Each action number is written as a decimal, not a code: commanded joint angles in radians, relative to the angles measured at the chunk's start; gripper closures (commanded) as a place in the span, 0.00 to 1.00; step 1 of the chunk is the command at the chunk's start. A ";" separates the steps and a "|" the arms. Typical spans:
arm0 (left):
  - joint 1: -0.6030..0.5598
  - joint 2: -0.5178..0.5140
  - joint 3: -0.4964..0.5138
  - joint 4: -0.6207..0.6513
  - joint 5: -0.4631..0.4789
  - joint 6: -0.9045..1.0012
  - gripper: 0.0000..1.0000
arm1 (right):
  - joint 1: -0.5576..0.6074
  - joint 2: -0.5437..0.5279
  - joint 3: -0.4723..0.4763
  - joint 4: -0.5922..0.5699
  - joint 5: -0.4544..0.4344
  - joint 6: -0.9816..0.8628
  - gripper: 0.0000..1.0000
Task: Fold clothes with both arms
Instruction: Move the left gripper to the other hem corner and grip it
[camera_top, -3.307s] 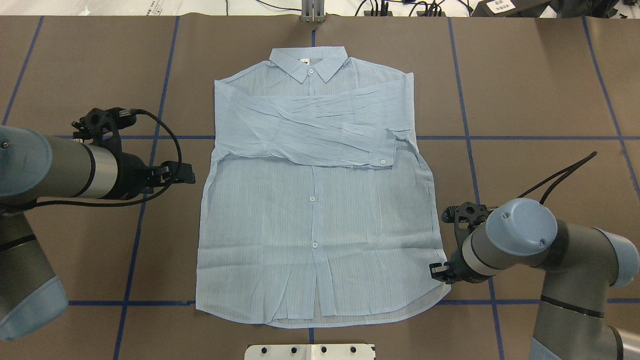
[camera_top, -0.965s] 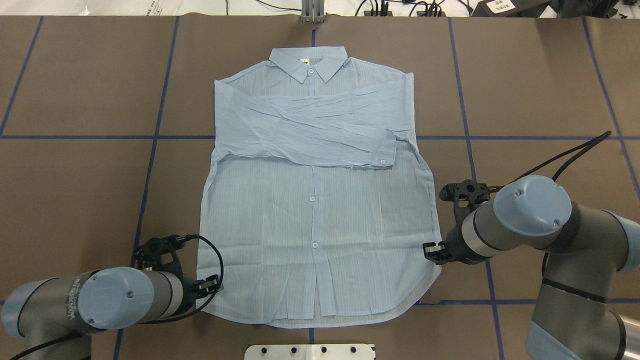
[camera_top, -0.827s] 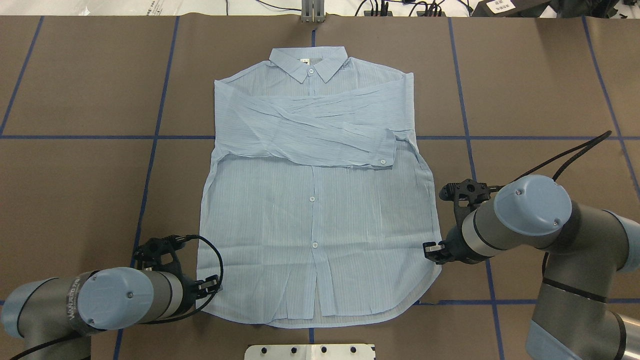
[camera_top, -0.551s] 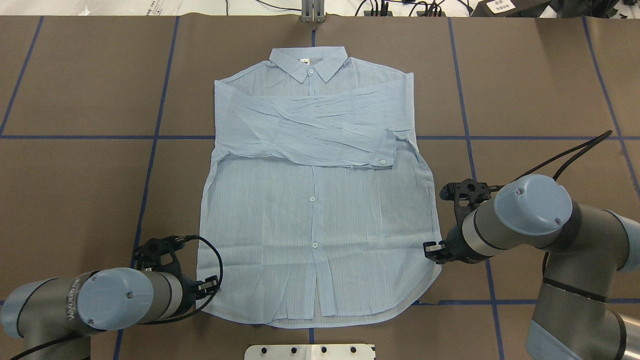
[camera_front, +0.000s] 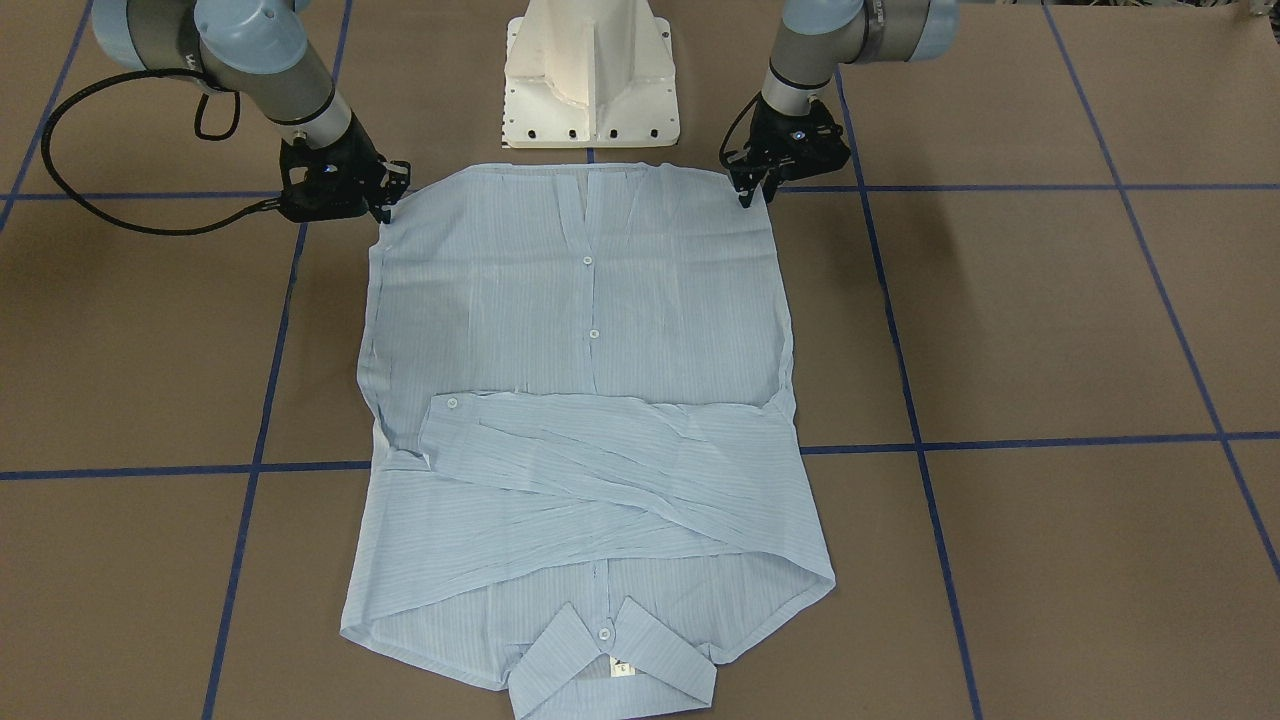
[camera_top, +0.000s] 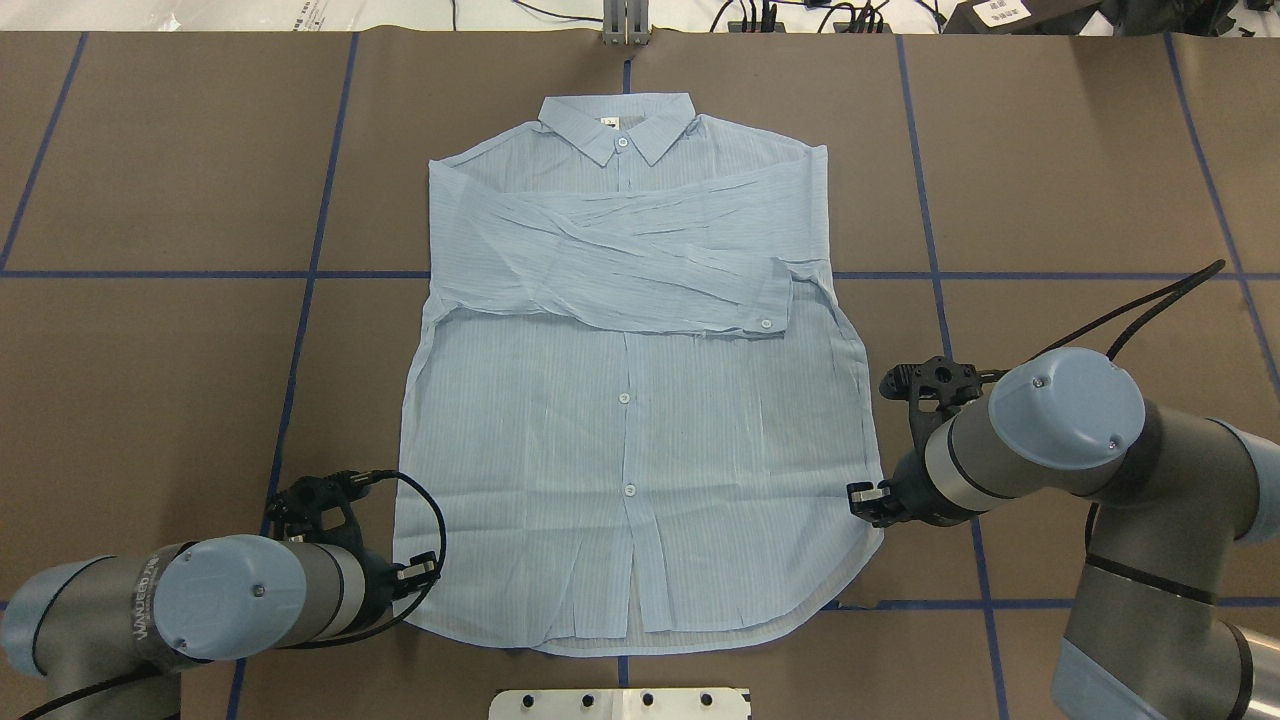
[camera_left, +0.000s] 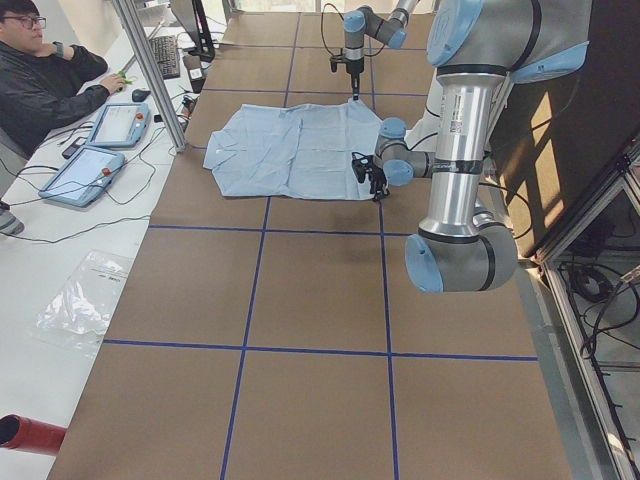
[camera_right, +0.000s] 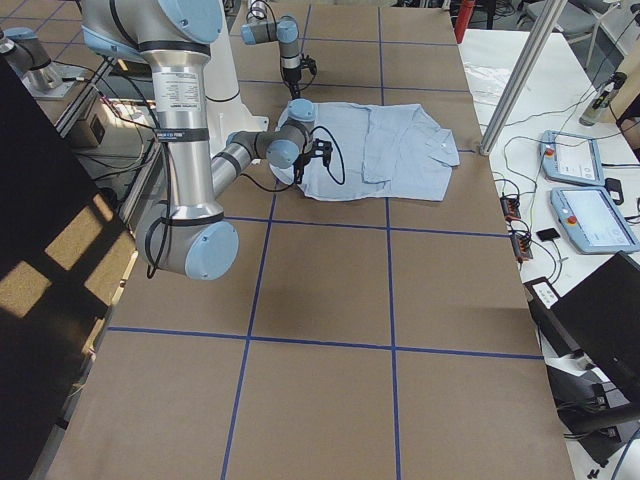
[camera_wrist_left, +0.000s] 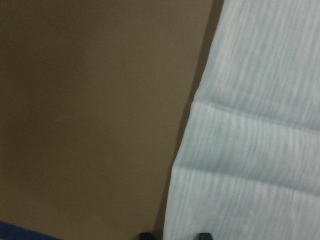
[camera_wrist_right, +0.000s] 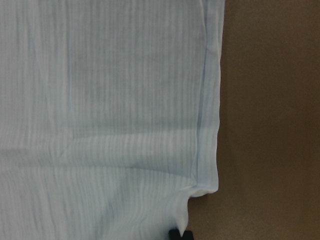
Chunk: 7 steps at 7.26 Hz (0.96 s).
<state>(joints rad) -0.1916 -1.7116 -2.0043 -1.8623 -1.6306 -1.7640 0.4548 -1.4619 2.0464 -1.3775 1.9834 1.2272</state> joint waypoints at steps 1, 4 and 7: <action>0.000 0.000 -0.002 0.000 0.000 0.000 0.75 | -0.001 0.000 0.000 0.000 -0.001 0.000 1.00; -0.006 0.001 -0.017 0.002 -0.002 0.000 1.00 | 0.004 0.000 0.001 0.000 0.002 0.000 1.00; -0.031 -0.002 -0.122 0.087 -0.012 0.096 1.00 | 0.057 0.020 0.002 0.003 0.031 -0.002 1.00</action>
<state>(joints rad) -0.2063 -1.7124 -2.0856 -1.8063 -1.6396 -1.7164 0.4880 -1.4535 2.0482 -1.3758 1.9980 1.2262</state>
